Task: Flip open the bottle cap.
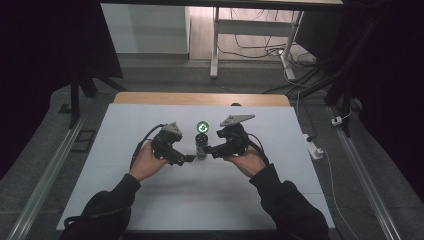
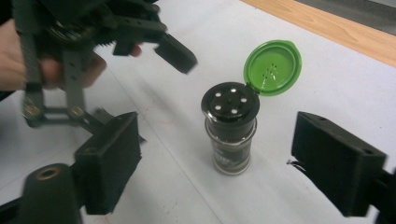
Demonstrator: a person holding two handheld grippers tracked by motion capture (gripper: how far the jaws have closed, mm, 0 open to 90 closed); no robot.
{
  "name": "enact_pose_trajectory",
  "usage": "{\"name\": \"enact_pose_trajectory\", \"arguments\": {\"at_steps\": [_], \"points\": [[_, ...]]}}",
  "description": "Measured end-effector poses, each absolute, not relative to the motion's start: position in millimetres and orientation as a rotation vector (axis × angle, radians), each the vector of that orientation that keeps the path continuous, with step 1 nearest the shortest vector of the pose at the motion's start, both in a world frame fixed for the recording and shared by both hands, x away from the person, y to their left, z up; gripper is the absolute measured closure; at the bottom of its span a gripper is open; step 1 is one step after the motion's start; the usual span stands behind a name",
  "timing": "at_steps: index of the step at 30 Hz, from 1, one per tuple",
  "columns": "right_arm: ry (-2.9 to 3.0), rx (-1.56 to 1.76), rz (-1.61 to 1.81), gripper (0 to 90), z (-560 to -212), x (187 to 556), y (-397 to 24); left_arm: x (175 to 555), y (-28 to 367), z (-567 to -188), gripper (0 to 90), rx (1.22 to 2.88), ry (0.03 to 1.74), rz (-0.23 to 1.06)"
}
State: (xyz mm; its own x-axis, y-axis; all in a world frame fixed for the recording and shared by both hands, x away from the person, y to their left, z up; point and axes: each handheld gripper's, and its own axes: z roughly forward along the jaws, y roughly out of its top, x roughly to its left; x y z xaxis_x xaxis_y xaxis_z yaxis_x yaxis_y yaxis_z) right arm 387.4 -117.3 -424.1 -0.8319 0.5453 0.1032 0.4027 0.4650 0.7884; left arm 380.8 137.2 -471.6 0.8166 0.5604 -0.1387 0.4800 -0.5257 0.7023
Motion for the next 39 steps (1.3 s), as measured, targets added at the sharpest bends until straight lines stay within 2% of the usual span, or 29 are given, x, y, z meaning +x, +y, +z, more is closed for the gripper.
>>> {"name": "enact_pose_trajectory", "arguments": {"at_steps": [16, 39], "points": [[2.540, 0.834, 1.326, 0.1, -430, 360, -143, 329, 183, -460, 0.0, 2.151, 0.809, 0.120], [2.436, 0.976, 1.278, 0.0, -441, 307, -224, 250, 240, -464, 0.0, 2.015, 0.933, 0.145]]}}
